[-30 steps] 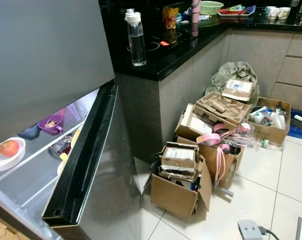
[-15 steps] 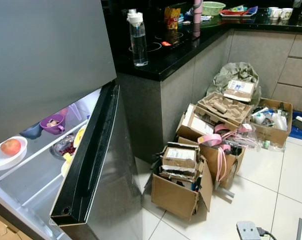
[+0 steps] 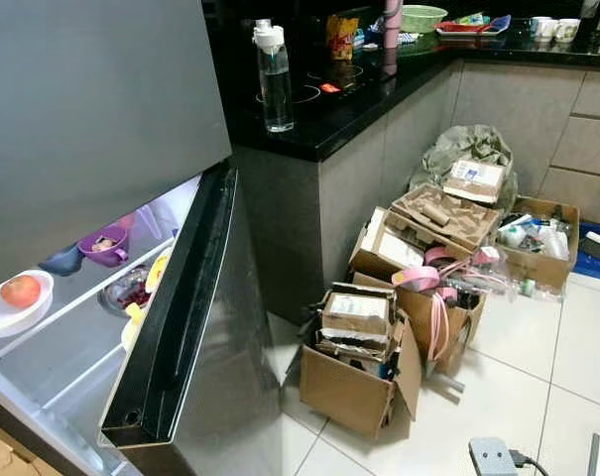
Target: Restocking fridge
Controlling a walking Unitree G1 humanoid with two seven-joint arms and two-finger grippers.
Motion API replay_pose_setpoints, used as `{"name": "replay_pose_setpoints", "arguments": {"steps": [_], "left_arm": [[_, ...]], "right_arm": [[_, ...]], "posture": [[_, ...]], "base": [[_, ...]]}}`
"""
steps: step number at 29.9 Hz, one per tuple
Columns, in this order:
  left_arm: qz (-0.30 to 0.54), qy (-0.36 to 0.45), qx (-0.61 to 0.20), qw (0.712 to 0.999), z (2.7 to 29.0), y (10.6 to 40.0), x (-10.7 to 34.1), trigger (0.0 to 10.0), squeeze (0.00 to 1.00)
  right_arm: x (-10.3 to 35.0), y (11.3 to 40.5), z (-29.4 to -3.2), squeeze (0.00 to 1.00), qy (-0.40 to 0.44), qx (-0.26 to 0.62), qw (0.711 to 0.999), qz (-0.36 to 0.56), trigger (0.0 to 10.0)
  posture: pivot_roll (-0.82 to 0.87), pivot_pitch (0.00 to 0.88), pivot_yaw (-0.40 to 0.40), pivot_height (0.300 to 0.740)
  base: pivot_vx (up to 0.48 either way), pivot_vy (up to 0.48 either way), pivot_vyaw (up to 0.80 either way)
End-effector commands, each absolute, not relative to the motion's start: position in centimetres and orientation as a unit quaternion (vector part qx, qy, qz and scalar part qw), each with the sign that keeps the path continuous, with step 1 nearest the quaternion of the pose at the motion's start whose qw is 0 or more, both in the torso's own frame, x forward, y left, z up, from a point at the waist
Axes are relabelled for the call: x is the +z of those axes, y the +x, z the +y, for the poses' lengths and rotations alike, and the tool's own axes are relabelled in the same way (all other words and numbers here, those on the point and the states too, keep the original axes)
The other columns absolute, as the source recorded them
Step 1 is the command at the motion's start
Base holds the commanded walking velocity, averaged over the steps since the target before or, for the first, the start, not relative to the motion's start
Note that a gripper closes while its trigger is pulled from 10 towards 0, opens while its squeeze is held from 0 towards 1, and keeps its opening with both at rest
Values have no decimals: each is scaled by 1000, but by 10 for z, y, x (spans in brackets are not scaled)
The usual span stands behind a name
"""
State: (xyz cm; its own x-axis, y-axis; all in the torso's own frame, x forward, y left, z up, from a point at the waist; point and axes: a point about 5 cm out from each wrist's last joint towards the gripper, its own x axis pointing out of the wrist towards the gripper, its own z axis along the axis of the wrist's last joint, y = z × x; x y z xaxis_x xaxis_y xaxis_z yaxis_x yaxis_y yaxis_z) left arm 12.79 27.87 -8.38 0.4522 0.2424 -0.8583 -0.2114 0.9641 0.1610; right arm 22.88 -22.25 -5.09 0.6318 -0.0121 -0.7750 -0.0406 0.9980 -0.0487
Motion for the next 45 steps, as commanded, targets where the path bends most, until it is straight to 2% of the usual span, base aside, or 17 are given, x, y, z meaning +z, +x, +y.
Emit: {"name": "replay_pose_setpoints", "arguments": {"steps": [1, 18, 28, 38, 45], "left_arm": [[512, 17, 111, 852, 270, 126, -87, 10000, 0], [508, 11, 96, 856, 260, 132, -89, 10000, 0], [495, -1, 86, 865, 253, 143, -87, 10000, 0], [482, 4, 69, 874, 251, 153, -83, 10000, 0], [476, 4, 49, 878, 246, 162, -81, 10000, 0]], "right_arm": [[-59, 218, -219, 0, -42, 24, 894, 445, 10000], [-65, 210, -217, 0, -38, 30, 888, 457, 10000], [-61, 216, -211, 0, -30, 38, 897, 440, 10000], [-61, 217, -212, 0, -36, 40, 898, 437, 10000], [-57, 220, -221, 0, -29, -2, 905, 425, 10000]], "posture": [[-119, 111, 69, 740], [-114, 118, 71, 740], [-110, 124, 68, 740], [-102, 133, 62, 740], [-106, 134, 72, 740]], "base": [[0, 0, 531], [0, 0, 800], [0, 0, 785], [0, 0, 599], [0, 0, 0]]}}
